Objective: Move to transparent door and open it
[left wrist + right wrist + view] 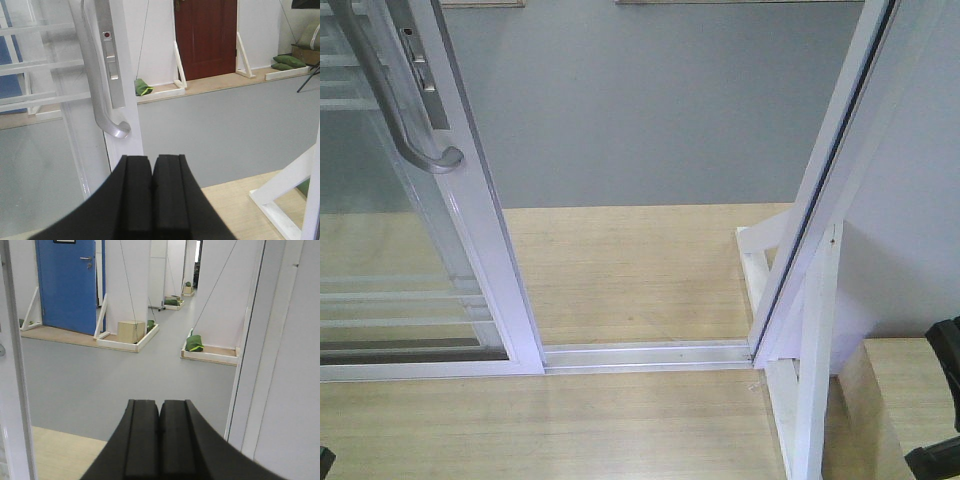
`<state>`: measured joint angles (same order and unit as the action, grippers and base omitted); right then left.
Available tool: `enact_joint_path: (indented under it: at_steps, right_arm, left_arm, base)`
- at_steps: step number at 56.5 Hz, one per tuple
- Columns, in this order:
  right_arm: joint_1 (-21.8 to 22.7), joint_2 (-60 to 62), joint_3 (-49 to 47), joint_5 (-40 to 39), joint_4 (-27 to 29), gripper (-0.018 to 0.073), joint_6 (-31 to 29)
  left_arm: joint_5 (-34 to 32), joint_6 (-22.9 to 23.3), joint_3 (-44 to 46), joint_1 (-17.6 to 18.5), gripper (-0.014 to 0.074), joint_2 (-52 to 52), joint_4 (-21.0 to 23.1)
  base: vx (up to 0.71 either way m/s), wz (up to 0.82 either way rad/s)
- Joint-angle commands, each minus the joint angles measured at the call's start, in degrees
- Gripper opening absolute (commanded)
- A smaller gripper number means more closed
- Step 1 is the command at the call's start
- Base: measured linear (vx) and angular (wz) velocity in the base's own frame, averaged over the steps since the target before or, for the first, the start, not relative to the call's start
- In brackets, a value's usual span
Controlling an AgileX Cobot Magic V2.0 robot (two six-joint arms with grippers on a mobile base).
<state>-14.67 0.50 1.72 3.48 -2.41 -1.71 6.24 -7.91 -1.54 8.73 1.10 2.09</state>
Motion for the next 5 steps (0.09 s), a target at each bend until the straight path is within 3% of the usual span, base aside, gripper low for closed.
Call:
enact_joint_path:
  at_steps: [1,5]
  right_arm:
    - [0.33,0.93,0.12,-4.63,-0.57,-0.0004,-0.02]
    - [0.33,0.93,0.12,-4.63,-0.57,-0.0004,-0.02]
  left_arm:
    - [-5.13,0.47,1.09,0.36,0.0003,0.35,0.16]
    - [-5.13,0.47,1.09,0.36,0.0003,0.35,0.16]
  base:
    - [0.00,0.00]
    - [0.00,0.00]
